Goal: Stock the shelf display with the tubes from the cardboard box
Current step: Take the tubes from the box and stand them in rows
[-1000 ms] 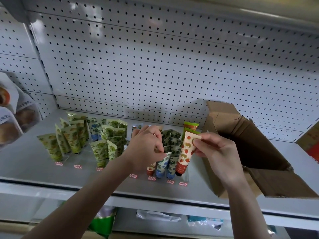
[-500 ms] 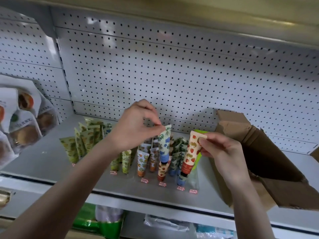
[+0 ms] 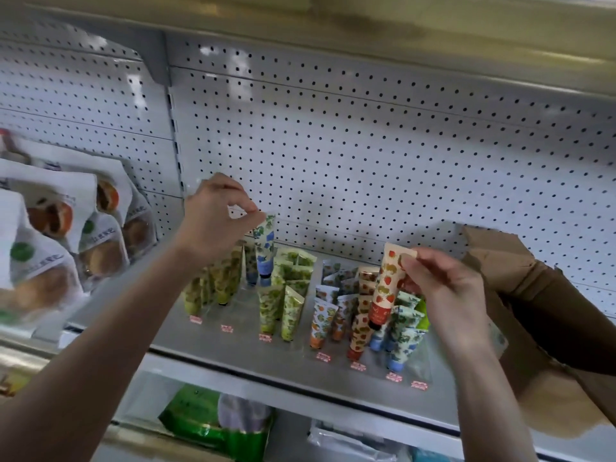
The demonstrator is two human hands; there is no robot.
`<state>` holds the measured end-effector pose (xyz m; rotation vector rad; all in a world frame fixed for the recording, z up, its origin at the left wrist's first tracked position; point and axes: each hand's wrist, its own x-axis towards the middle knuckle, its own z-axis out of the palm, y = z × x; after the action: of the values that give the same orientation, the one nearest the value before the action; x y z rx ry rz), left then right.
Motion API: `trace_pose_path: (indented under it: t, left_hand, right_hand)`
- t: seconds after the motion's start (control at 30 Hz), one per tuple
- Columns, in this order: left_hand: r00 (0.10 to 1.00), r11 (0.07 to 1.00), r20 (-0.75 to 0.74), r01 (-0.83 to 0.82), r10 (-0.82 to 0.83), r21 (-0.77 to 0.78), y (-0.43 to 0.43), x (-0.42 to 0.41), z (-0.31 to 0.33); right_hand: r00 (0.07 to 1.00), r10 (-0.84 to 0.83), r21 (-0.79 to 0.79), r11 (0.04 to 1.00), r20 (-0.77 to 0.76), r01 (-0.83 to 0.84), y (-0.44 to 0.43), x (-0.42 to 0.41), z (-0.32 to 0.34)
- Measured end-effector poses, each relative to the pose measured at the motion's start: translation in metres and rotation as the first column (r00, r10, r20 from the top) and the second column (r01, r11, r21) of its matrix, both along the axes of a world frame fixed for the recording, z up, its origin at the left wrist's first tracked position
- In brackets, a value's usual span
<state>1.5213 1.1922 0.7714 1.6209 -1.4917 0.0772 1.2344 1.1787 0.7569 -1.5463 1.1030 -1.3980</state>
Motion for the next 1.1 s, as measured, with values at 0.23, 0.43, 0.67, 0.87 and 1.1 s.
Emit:
trace_pose_path:
  t: [0.23,0.43,0.67,0.87,1.1]
  left_hand:
    - [0.997,0.992,0.03,-0.075,0.072,0.103,-0.008,0.024,-0.026]
    - [0.993,0.981,0.07,-0.109,0.099,0.163,-0.023,0.03,-0.047]
    - [0.986,0.976,0.136,-0.116,0.091,0.185,-0.039,0.037,-0.068]
    - [0.981,0.97,0.176,-0.118,0.081,0.213,-0.045,0.038,-0.076]
    - [0.965,0.951,0.244,-0.164,0.099,0.262,-0.045,0.036,-0.077]
  right_hand:
    - [1.0,-0.022,0.028,0.999,0.017,0.021,0.003,0.022,0.0]
    - [1.0,0.002,0.013,1.0,0.007,-0.002,0.006,0.037,-0.007]
    - [1.0,-0.012,0.008,1.0,-0.019,0.012,0.005,0.046,-0.013]
    - [0.999,-0.033,0.013,0.999,-0.034,0.034,0.001,0.05,-0.016]
    - [0.998,-0.041,0.036,0.998,-0.052,0.043,-0.005,0.053,-0.02]
